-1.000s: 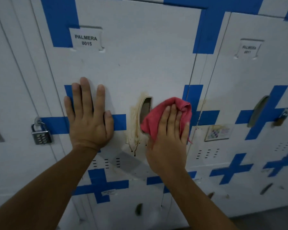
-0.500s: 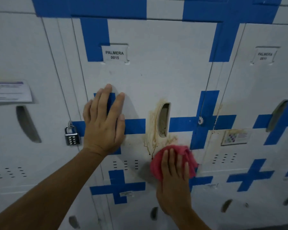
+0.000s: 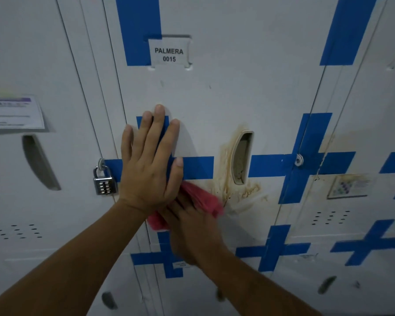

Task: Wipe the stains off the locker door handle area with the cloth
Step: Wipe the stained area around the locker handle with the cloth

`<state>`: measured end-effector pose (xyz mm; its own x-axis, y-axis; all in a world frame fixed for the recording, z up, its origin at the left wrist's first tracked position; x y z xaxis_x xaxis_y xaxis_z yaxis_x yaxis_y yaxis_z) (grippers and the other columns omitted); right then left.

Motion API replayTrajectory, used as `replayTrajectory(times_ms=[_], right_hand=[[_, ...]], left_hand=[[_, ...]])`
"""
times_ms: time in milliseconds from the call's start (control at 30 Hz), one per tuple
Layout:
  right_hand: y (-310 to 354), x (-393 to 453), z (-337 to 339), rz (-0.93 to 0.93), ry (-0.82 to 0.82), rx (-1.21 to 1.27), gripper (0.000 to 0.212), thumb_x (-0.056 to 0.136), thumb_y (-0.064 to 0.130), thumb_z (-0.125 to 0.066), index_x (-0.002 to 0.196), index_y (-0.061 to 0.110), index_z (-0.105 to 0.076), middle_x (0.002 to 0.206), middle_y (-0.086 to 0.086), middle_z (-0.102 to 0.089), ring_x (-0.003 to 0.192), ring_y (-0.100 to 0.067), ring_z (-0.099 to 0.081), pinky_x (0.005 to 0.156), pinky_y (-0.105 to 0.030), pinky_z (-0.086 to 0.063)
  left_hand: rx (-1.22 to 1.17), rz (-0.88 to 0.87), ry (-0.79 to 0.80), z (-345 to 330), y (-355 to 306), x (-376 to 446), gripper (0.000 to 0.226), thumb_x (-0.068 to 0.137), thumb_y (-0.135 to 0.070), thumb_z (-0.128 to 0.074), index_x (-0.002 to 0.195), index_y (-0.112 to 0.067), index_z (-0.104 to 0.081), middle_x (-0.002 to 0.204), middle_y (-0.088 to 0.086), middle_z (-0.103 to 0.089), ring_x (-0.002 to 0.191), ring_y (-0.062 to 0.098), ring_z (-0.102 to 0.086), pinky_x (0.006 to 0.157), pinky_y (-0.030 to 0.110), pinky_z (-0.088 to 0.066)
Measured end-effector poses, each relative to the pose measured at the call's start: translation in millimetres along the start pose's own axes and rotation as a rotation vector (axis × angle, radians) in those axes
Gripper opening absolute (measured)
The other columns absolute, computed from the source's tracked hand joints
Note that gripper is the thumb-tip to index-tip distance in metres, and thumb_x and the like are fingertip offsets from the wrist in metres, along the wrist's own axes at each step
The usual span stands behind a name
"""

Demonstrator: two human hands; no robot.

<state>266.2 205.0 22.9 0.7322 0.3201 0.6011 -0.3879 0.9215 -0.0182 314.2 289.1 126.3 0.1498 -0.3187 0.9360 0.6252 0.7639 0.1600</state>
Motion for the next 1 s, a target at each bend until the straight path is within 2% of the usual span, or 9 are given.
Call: replayTrajectory(times_ms=[100, 167, 300, 367, 500, 600, 733, 867, 1000], right_hand=[[-1, 24, 29, 0.038, -0.166, -0.062, 0.054, 0.079, 0.024, -0.070, 0.130, 0.012, -0.059, 0.135, -0.010, -0.059, 0.129, -0.028, -0.043, 0.106, -0.041, -0.040], [-6, 32, 43, 0.013, -0.207, -0.066, 0.054, 0.084, 0.025, -0.065, 0.136, 0.012, -0.055, 0.140, -0.010, -0.054, 0.134, -0.027, -0.038, 0.111, -0.040, -0.034], [-28, 19, 57, -0.159, -0.140, -0.098, 0.070, 0.091, 0.031, -0.048, 0.155, 0.023, -0.020, 0.161, 0.003, -0.019, 0.149, -0.018, -0.004, 0.121, -0.039, 0.003], [-37, 1, 51, -0.252, -0.073, -0.122, 0.077, 0.090, 0.038, -0.040, 0.156, 0.025, -0.002, 0.162, 0.004, -0.001, 0.148, -0.019, 0.009, 0.119, -0.042, 0.009], [-31, -39, 6, -0.203, 0.189, -0.220, 0.096, 0.076, 0.040, -0.066, 0.155, 0.022, -0.015, 0.157, -0.006, -0.030, 0.144, -0.032, -0.026, 0.112, -0.051, -0.010], [-21, -54, -18, -0.187, 0.328, -0.184, 0.105, 0.061, 0.032, -0.078, 0.152, 0.022, -0.027, 0.147, -0.001, -0.048, 0.132, -0.028, -0.048, 0.107, -0.047, -0.023], [-27, -42, -5, -0.152, 0.229, -0.163, 0.096, 0.072, 0.034, -0.074, 0.154, 0.026, -0.024, 0.152, 0.003, -0.039, 0.141, -0.023, -0.034, 0.114, -0.044, -0.022], [-22, 0, 52, -0.194, -0.042, -0.076, 0.078, 0.087, 0.036, -0.054, 0.156, 0.024, -0.018, 0.159, 0.001, -0.028, 0.149, -0.023, -0.014, 0.121, -0.045, -0.009], [-13, 35, 84, -0.316, -0.139, -0.091, 0.083, 0.089, 0.045, -0.035, 0.156, 0.015, 0.005, 0.164, -0.004, 0.004, 0.149, -0.023, 0.012, 0.121, -0.045, 0.004]], left_hand=[[-0.026, -0.002, 0.015, 3, 0, -1, 0.062, 0.099, -0.035, -0.035, 0.152, -0.004, -0.037, 0.161, 0.021, -0.025, 0.151, 0.036, -0.020, 0.123, 0.054, -0.009], [-0.013, -0.029, 0.040, 3, 4, -1, 0.062, 0.100, -0.038, -0.034, 0.153, -0.005, -0.036, 0.162, 0.020, -0.023, 0.152, 0.035, -0.018, 0.123, 0.053, -0.009], [0.097, -0.122, 0.046, -4, 18, -2, 0.060, 0.103, -0.040, -0.029, 0.156, -0.011, -0.030, 0.163, 0.016, -0.017, 0.153, 0.029, -0.013, 0.122, 0.050, -0.010], [0.105, -0.130, 0.048, -6, 21, -1, 0.059, 0.103, -0.036, -0.029, 0.157, -0.011, -0.028, 0.163, 0.014, -0.015, 0.153, 0.027, -0.011, 0.122, 0.049, -0.011], [0.063, -0.120, 0.080, -2, 19, -1, 0.058, 0.103, -0.031, -0.028, 0.156, -0.010, -0.028, 0.164, 0.016, -0.018, 0.153, 0.029, -0.012, 0.123, 0.049, -0.010], [0.052, -0.120, 0.111, 3, 18, -1, 0.057, 0.103, -0.031, -0.028, 0.156, -0.009, -0.028, 0.164, 0.017, -0.020, 0.154, 0.031, -0.014, 0.123, 0.050, -0.012], [0.046, -0.090, 0.123, 10, 13, 0, 0.057, 0.103, -0.030, -0.027, 0.155, -0.009, -0.030, 0.164, 0.017, -0.021, 0.154, 0.030, -0.015, 0.123, 0.052, -0.015], [0.018, 0.005, 0.120, 14, 0, 3, 0.059, 0.102, -0.036, -0.026, 0.152, -0.009, -0.040, 0.163, 0.018, -0.022, 0.153, 0.031, -0.018, 0.122, 0.052, -0.011], [-0.016, 0.045, 0.123, 15, -5, 9, 0.060, 0.100, -0.040, -0.028, 0.147, -0.008, -0.045, 0.162, 0.020, -0.024, 0.151, 0.033, -0.020, 0.121, 0.050, -0.007]])
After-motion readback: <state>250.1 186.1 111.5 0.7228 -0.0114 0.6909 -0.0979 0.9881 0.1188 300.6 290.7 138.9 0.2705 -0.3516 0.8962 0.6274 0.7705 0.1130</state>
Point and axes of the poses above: each hand's wrist, its own x-axis towards the middle knuckle, its own z-axis out of the back of the hand, y = z × x, the point moved 4 cm from there along x, towards the middle knuckle
